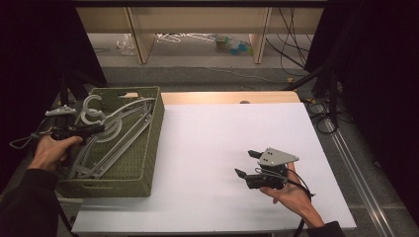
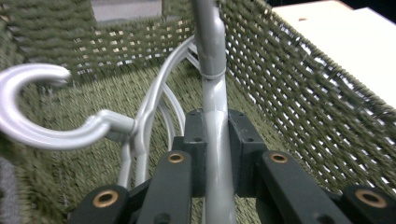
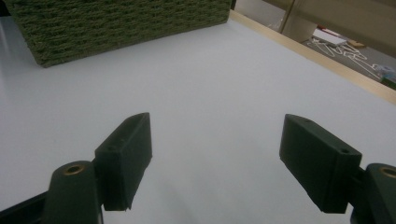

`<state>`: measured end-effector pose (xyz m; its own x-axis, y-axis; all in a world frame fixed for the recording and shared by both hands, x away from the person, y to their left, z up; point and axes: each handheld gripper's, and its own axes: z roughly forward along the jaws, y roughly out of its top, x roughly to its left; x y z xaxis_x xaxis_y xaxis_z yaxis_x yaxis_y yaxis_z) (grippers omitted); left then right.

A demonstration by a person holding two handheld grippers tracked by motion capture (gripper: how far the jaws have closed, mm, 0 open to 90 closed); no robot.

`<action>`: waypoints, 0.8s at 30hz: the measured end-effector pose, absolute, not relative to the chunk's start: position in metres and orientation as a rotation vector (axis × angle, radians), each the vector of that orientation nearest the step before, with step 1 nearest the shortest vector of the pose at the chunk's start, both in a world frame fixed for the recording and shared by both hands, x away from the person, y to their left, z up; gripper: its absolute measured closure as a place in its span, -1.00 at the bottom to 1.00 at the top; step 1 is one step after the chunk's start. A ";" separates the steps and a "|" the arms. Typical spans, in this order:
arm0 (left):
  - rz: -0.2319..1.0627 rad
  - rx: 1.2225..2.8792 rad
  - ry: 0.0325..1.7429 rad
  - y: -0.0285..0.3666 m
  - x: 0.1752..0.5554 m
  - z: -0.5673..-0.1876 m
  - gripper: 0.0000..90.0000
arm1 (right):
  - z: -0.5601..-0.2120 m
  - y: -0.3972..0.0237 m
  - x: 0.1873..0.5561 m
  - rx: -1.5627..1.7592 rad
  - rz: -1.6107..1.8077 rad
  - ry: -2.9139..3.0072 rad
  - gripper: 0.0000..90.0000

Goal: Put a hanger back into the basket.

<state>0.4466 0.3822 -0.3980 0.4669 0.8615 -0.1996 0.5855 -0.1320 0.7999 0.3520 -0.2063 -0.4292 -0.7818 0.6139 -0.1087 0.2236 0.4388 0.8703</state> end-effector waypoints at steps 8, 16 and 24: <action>0.457 1.869 1.433 0.388 0.451 -0.409 0.70 | -0.429 -0.207 0.352 0.707 1.291 2.282 -0.42; 0.520 1.890 1.535 0.392 0.447 -0.409 0.42 | -0.429 -0.207 0.352 0.707 1.288 2.280 -0.42; 0.564 1.757 1.536 0.392 0.429 -0.390 0.23 | -0.429 -0.206 0.352 0.716 1.305 2.260 -0.42</action>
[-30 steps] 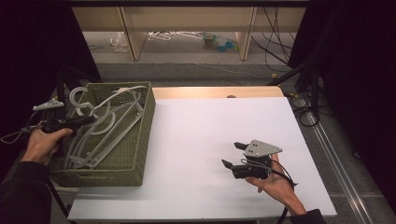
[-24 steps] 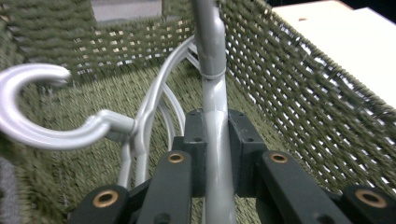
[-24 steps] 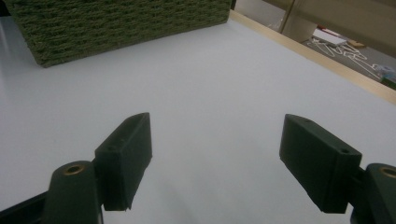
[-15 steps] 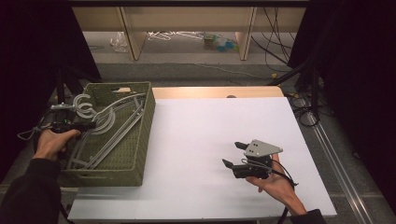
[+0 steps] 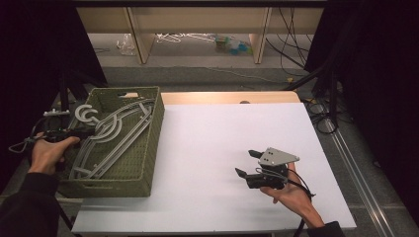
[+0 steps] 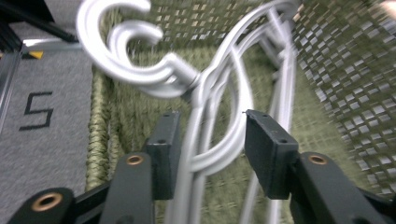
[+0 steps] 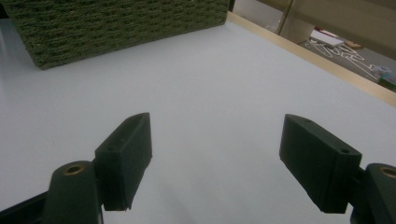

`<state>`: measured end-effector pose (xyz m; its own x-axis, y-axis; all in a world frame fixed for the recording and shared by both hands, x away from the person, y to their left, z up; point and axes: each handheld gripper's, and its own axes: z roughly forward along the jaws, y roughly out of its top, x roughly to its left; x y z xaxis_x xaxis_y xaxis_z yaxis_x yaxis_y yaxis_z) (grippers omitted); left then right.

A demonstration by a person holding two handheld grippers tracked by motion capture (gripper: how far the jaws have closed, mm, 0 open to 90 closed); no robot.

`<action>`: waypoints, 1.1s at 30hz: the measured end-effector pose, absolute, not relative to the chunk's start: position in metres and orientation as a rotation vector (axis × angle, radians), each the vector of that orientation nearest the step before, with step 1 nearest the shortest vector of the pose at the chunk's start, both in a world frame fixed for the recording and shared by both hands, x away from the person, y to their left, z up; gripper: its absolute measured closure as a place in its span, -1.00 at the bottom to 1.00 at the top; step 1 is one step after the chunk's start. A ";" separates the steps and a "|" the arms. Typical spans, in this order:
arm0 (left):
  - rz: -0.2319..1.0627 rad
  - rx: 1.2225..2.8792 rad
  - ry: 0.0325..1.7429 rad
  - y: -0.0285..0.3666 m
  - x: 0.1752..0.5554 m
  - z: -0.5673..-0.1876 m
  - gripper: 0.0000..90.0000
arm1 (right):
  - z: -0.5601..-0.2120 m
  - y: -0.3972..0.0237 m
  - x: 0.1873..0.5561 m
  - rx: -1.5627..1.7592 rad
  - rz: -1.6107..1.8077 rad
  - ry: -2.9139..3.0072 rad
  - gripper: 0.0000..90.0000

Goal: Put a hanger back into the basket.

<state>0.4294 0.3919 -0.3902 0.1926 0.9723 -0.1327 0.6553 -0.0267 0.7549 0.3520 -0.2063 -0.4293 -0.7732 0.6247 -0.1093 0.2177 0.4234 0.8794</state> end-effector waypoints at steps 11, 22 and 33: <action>0.561 1.638 1.370 0.352 0.376 -0.361 -0.19 | -0.428 -0.208 0.353 0.755 1.321 2.241 -0.43; 0.490 1.584 1.204 0.298 0.350 -0.355 -0.34 | -0.426 -0.208 0.347 0.803 1.360 2.225 -0.43; 0.497 1.657 1.078 0.251 0.337 -0.354 -0.39 | -0.423 -0.208 0.342 0.812 1.406 2.217 -0.44</action>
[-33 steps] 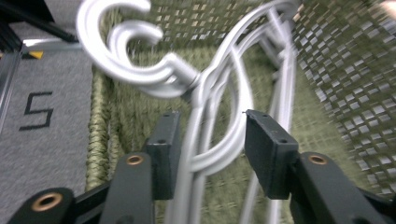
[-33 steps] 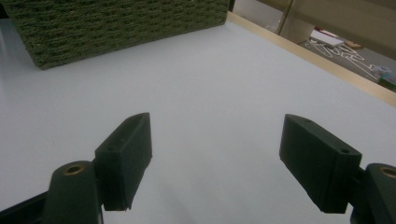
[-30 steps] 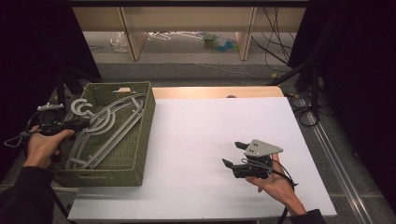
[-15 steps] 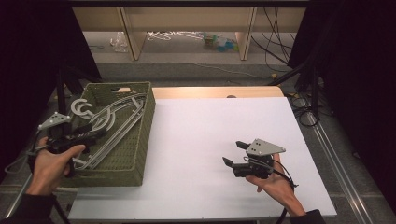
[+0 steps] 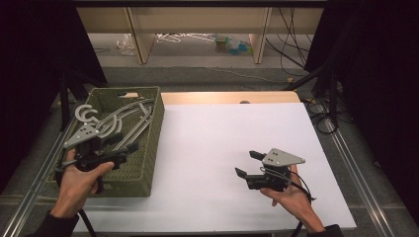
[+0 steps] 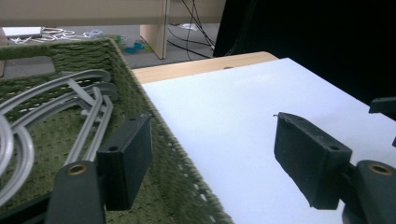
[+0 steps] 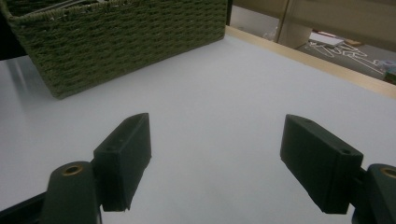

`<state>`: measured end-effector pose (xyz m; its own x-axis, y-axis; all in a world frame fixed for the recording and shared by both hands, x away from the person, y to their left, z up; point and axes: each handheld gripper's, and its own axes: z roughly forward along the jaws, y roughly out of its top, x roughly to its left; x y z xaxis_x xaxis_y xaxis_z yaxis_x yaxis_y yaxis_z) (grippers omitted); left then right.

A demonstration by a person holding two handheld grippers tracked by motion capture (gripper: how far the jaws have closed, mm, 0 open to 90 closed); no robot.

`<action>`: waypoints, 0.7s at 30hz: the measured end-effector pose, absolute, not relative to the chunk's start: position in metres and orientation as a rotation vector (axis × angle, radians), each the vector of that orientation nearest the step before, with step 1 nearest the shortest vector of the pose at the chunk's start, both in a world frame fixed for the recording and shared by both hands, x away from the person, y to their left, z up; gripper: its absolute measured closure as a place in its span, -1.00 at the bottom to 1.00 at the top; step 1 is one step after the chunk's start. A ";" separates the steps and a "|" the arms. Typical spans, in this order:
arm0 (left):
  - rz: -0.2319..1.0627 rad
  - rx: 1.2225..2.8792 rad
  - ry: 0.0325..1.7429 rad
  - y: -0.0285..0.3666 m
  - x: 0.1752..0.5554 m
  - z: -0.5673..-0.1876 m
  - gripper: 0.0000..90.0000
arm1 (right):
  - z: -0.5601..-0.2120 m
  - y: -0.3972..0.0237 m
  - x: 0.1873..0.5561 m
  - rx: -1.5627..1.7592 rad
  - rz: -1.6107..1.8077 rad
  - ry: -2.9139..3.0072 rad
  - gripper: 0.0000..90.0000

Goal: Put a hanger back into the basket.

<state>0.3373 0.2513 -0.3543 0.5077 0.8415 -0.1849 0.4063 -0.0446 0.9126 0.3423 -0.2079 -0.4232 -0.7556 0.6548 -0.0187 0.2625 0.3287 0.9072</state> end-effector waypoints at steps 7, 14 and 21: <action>0.469 1.690 1.039 0.225 0.331 -0.365 -0.42 | -0.424 -0.205 0.341 0.805 1.420 2.213 -0.44; 0.417 1.699 0.995 0.203 0.327 -0.376 -0.49 | -0.425 -0.203 0.338 0.800 1.428 2.239 -0.51; 0.388 1.704 0.964 0.187 0.319 -0.386 -0.62 | -0.427 -0.203 0.335 0.812 1.440 2.238 -0.64</action>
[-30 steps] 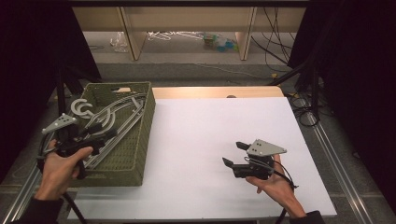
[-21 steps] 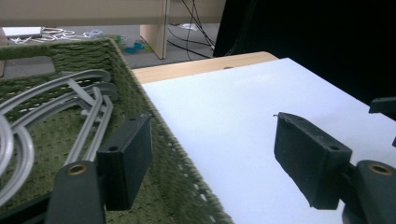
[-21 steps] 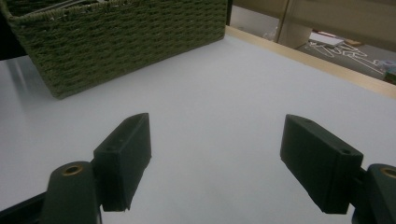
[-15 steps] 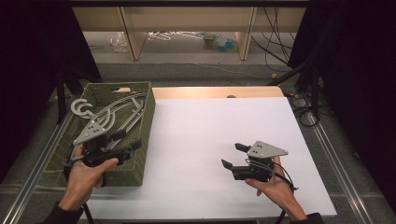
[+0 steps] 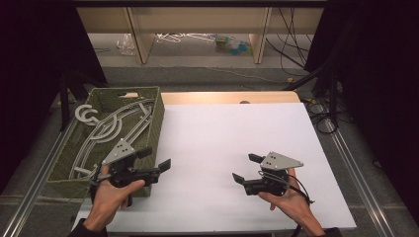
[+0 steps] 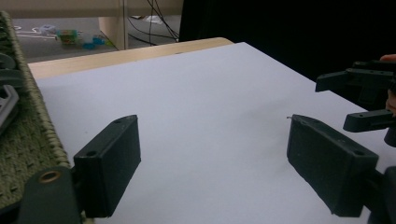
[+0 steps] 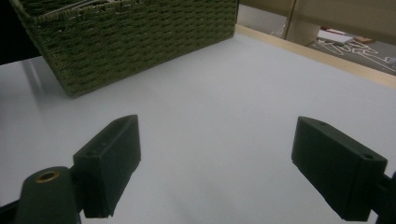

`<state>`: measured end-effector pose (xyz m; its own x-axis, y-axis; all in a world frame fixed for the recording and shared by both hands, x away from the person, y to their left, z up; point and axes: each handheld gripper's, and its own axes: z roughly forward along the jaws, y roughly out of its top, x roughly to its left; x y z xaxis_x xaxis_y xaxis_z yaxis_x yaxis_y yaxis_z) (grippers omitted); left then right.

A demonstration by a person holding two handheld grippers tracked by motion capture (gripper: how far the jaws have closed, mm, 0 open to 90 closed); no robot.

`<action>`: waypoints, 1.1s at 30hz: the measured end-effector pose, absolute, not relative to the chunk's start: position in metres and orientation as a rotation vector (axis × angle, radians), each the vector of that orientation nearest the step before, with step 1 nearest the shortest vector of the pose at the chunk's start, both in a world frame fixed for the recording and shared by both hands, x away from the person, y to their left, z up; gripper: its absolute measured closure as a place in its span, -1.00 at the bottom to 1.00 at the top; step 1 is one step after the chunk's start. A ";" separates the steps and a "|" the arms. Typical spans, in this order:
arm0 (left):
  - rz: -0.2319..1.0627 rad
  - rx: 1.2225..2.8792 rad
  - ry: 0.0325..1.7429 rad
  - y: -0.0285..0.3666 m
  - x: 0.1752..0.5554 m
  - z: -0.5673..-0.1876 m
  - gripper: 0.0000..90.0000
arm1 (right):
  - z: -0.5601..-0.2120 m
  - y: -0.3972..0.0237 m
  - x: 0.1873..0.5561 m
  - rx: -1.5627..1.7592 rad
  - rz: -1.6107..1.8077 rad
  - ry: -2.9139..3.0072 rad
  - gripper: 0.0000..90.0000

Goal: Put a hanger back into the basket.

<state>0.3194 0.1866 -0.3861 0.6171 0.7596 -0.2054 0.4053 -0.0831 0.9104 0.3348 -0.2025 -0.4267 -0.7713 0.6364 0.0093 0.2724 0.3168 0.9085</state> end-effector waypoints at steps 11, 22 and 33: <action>0.411 1.712 0.926 0.173 0.295 -0.406 -0.64 | -0.425 -0.199 0.320 0.839 1.469 2.212 -0.64; 0.448 1.735 0.896 0.162 0.276 -0.422 -0.64 | -0.430 -0.205 0.298 0.890 1.485 2.189 -0.64; 0.461 1.741 0.883 0.162 0.277 -0.423 -0.64 | -0.431 -0.217 0.296 0.954 1.494 2.145 -0.64</action>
